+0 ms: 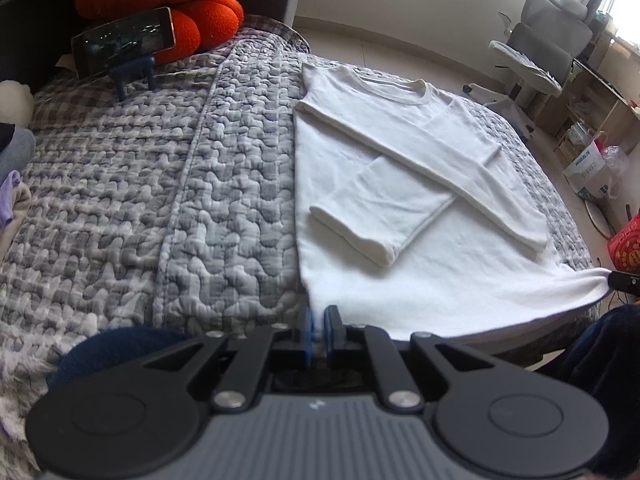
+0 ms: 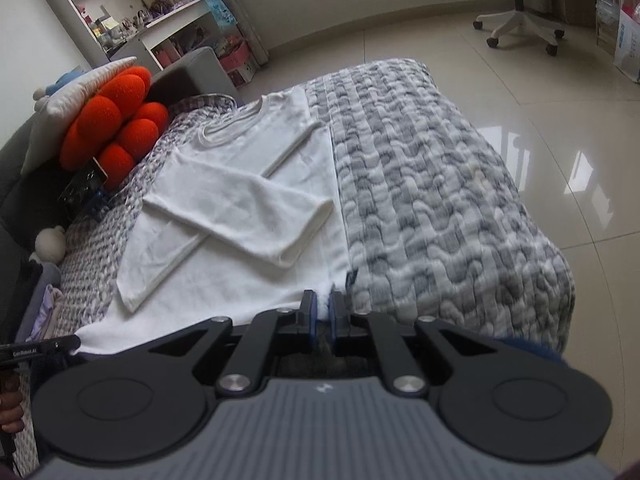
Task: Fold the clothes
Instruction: 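Lift the hem with both grippers and fold it over toward the collar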
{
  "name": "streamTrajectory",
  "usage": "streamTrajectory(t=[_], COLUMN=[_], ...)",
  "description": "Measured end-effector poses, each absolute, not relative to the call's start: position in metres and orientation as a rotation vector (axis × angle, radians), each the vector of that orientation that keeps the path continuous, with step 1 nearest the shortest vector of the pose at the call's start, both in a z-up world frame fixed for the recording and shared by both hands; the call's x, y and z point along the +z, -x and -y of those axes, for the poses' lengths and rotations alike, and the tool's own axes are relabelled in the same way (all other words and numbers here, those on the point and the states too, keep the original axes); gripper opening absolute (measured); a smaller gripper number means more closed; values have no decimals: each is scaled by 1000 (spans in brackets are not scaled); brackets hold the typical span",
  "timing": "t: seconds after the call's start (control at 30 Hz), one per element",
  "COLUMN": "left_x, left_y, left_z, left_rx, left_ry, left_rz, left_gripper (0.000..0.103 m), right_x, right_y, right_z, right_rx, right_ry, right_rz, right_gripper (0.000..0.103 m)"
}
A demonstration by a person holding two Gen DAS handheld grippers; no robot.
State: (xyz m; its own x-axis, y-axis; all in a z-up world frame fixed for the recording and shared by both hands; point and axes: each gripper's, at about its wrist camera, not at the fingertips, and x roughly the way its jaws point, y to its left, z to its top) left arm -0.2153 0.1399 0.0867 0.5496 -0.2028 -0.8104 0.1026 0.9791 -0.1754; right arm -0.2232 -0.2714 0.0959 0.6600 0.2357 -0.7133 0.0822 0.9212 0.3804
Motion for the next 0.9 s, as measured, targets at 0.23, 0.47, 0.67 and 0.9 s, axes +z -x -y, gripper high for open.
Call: streamTrajectory(t=[0.23, 0.47, 0.67, 0.9], left_x=[95, 102, 99, 60], left_y=[200, 159, 106, 38], left_z=[-140, -138, -134, -133], left_rx=[-178, -178, -164, -93], left_ry=[119, 102, 112, 158], left_rz=[-955, -936, -952, -1071], left_gripper=[7, 7, 7, 10], right_x=[101, 106, 102, 76], right_y=[204, 166, 111, 49], right_z=[272, 274, 275, 275], right_rx=[96, 98, 89, -2], right_ry=[-410, -416, -421, -454], right_rz=[-828, -807, -829, -926], right_gripper=[8, 8, 8, 12])
